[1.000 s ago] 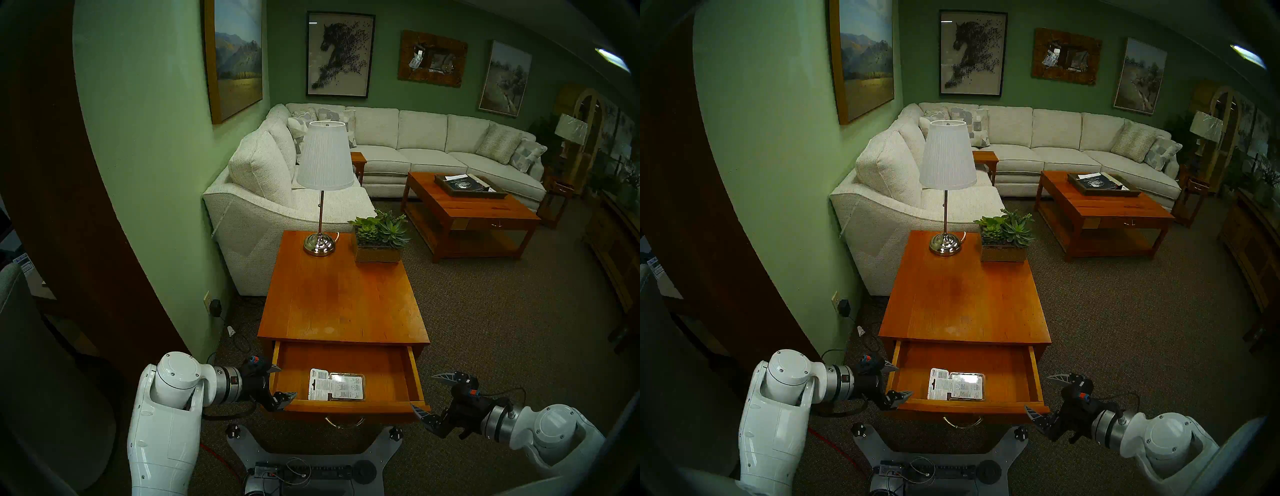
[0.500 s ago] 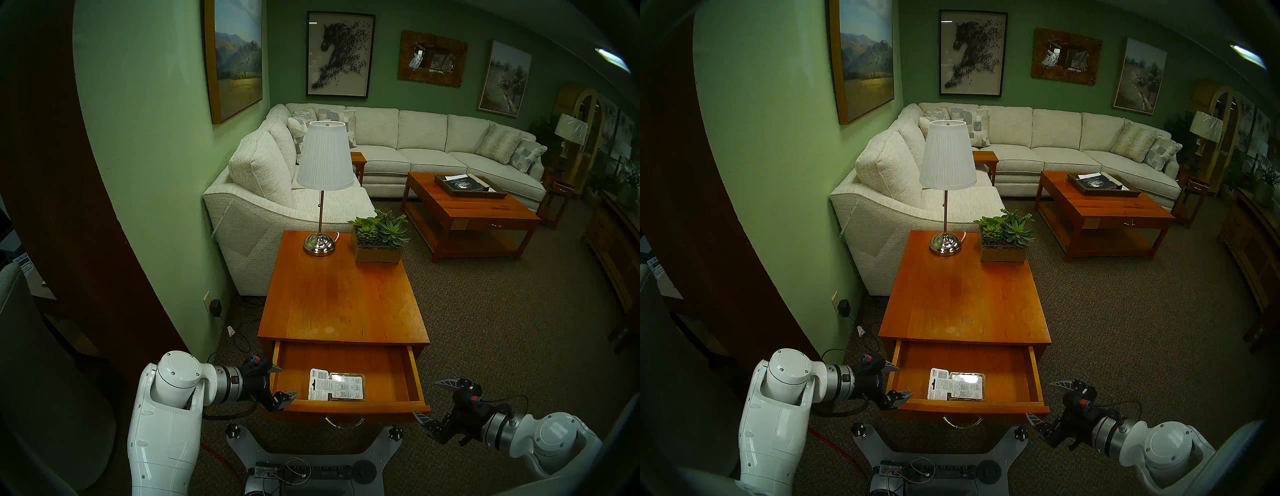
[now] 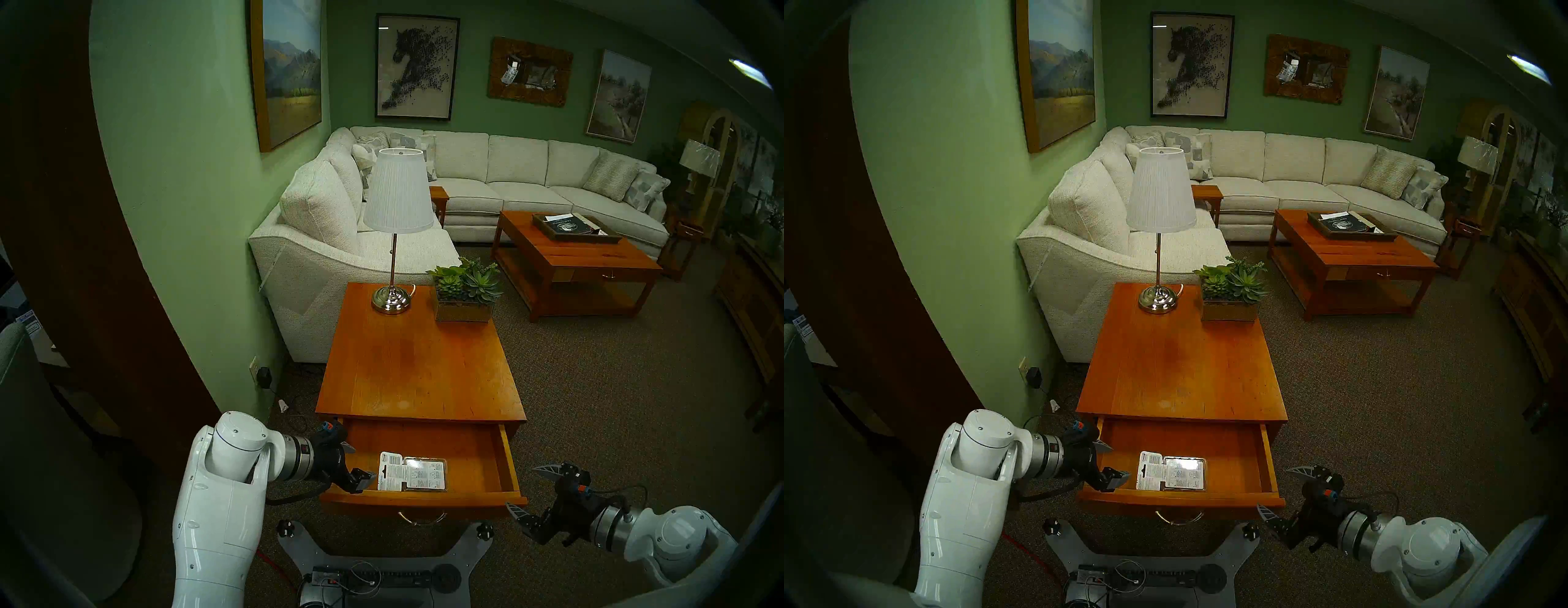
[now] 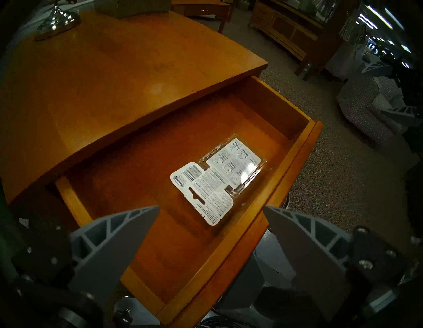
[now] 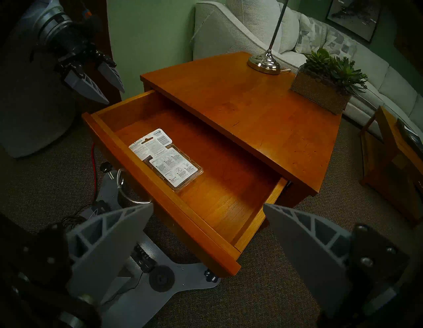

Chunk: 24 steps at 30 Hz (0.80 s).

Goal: Open the drawer, take out the contents and close the drawer

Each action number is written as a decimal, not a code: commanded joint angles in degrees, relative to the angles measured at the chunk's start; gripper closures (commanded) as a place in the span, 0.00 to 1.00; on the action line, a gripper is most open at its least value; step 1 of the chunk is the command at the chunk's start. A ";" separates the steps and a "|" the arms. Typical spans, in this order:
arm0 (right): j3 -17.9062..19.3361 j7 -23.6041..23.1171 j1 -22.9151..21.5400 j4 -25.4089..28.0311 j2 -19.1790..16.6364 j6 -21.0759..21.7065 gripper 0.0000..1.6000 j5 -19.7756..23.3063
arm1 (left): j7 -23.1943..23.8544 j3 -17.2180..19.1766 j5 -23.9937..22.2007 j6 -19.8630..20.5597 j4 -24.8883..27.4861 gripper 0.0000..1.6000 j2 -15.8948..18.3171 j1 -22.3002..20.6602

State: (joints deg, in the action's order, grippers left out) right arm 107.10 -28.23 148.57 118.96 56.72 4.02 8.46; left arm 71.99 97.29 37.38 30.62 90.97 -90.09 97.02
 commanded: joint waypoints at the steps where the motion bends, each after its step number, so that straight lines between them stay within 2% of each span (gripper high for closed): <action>1: 0.55 -0.12 -0.46 1.49 -0.29 -0.43 0.00 0.16 | -2.96 -1.79 -0.97 3.92 -3.25 0.00 -1.15 -6.18; 6: 0.54 -0.10 -0.46 1.49 -0.32 -0.43 0.00 0.18 | -3.59 -2.44 -1.23 5.53 -5.95 0.00 -1.57 -8.57; 7: 0.54 -0.10 -0.45 1.49 -0.34 -0.43 0.00 0.19 | -3.51 -2.73 -0.95 6.11 -7.81 0.00 -1.89 -10.20; 8: 0.54 -0.10 -0.45 1.49 -0.34 -0.43 0.00 0.20 | -4.27 -3.21 -1.69 6.50 -6.85 0.00 -1.69 -9.20; 9: 0.54 -0.10 -0.45 1.49 -0.35 -0.43 0.00 0.20 | -3.84 -3.22 -1.14 6.72 -8.96 0.00 -2.04 -10.94; 11: 0.55 -0.10 -0.43 1.51 -0.36 -0.44 0.00 0.21 | -4.55 -3.85 -1.06 7.14 -10.15 0.00 -2.17 -11.57; 17: 0.59 -0.10 -0.38 1.56 -0.39 -0.44 0.00 0.25 | -9.10 -6.10 0.07 6.22 -15.30 0.00 -2.77 -13.52; 21: 0.59 -0.09 -0.37 1.56 -0.41 -0.44 0.00 0.27 | -12.95 -7.40 -0.64 4.81 -18.28 0.00 -3.09 -14.43; 24: 0.59 -0.08 -0.37 1.56 -0.42 -0.44 0.00 0.28 | -14.13 -7.93 -1.30 4.51 -19.50 0.00 -3.28 -14.82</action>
State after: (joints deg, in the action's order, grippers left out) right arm 107.12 -28.23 148.55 118.99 56.50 3.99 8.57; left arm 61.05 90.96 37.32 36.81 73.38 -92.27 86.22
